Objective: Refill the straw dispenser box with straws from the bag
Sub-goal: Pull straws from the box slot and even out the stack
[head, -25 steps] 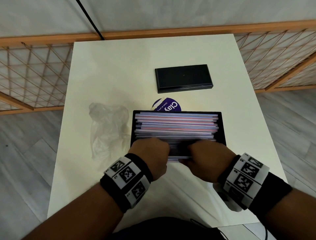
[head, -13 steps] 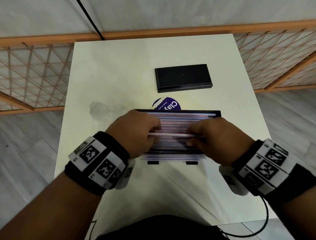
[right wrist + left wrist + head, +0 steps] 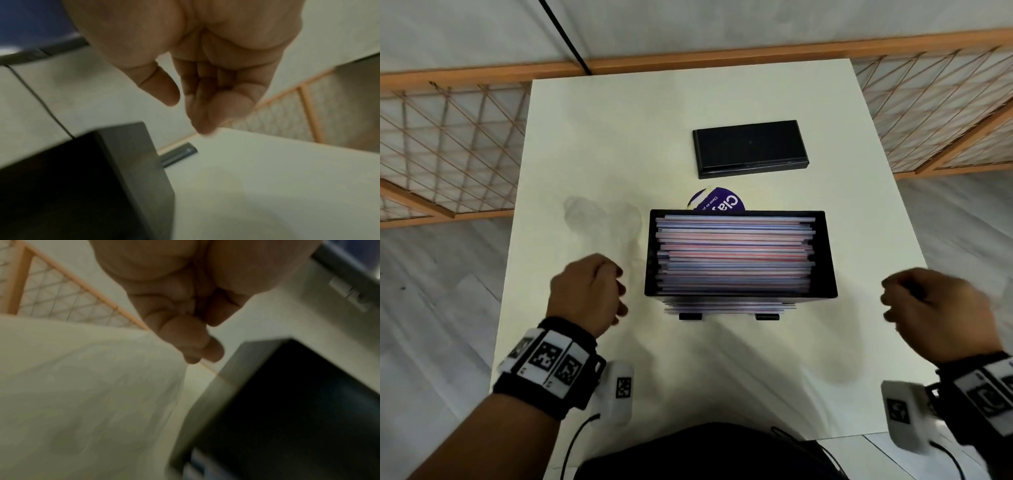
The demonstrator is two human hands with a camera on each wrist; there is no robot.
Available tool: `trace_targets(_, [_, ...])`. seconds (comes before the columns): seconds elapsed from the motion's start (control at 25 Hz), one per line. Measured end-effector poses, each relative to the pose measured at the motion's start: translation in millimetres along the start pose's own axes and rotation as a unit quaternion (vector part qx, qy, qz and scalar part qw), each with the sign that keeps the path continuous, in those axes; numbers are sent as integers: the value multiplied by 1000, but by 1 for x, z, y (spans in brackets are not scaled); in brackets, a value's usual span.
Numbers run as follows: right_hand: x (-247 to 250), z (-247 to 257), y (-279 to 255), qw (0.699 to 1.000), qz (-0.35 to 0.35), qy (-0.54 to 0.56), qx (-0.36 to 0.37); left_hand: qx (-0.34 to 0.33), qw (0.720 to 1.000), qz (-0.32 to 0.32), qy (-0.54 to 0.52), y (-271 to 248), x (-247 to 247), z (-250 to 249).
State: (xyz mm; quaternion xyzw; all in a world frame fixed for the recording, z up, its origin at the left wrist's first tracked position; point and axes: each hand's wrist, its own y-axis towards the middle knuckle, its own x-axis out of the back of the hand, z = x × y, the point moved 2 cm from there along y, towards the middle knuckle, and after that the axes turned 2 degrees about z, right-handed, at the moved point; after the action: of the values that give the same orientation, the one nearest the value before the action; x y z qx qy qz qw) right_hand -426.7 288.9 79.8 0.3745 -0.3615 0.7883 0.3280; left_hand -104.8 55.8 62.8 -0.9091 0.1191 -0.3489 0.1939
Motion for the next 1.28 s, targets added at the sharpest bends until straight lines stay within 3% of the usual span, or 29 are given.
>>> trace_targets(0.08, [-32,-24,1,991,117,-21,-59,65,997,49,3,-2,-20,24])
trace_targets(0.16, [-69,-27,-5,976,206,-50,-43,124,986,109,-24,-3,-44,49])
trace_targets(0.28, [-106,-17,-10,966,253,-3,-48,152,973,161,-70,-5,-69,63])
trace_targets(0.48, [-133,-4,-18,969,236,59,-47,139,965,169,-142,-14,-86,51])
trace_targets(0.88, [-139,5,-33,980,161,94,-64,146,965,82,-200,-12,-92,74])
trace_targets(1.08, [-135,-1,-37,976,142,144,-82,181,931,86,-306,-19,-90,72])
trace_targets(1.28, [-137,-9,-38,969,104,210,-77,173,917,121,-338,-24,-81,75])
